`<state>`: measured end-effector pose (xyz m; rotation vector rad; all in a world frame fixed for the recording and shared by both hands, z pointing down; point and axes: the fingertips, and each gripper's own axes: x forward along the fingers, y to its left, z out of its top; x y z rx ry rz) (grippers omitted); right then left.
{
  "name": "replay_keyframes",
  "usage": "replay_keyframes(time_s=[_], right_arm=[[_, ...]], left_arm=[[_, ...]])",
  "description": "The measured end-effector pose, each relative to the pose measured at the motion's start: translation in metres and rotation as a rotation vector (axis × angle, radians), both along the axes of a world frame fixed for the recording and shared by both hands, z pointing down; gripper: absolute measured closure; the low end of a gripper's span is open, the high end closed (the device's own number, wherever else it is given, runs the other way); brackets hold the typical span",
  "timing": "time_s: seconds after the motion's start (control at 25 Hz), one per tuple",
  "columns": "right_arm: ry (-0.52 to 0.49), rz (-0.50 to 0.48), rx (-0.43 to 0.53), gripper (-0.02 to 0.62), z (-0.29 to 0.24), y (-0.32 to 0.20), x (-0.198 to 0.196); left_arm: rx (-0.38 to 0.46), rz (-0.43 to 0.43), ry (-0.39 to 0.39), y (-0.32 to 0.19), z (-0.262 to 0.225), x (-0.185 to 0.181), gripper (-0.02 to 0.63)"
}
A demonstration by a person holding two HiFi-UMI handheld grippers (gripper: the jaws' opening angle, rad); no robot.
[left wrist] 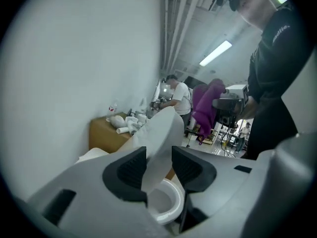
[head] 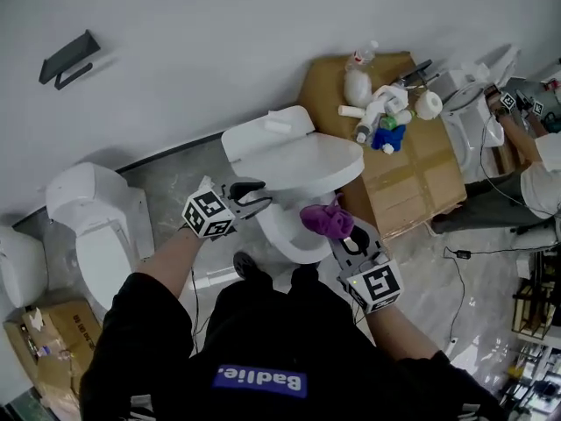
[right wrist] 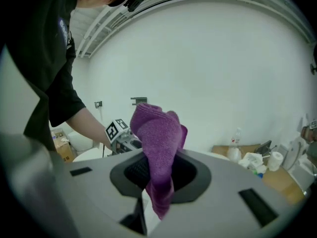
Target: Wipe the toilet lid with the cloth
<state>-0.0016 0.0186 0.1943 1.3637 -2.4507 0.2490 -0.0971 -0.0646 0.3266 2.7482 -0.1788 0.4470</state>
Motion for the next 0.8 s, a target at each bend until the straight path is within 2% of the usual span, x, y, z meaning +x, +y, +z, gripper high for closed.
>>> replay_keyframes(time_s=[0.2,0.32,0.4,0.56,0.8], right_arm=[[0.003,-0.026,0.023,0.520,-0.025,0.023,0.007],[-0.018,-0.052,0.033,0.520,-0.030,0.025,0.021],[-0.035,-0.079,0.042,0.520,-0.033,0.027,0.031],[-0.069,-0.133,0.079,0.520,-0.042,0.026,0.054],[-0.121,-0.221,0.109,0.520,-0.037,0.021,0.081]], left_arm=[[-0.058,-0.066,-0.015,0.027,0.012,0.006,0.486],[-0.040,-0.120,-0.031,0.029,0.009,0.007,0.502],[-0.027,-0.176,-0.002,0.025,-0.004,0.006,0.554],[-0.024,-0.314,0.045,0.005,-0.029,0.006,0.561],[-0.040,-0.375,-0.045,0.013,-0.003,0.026,0.578]])
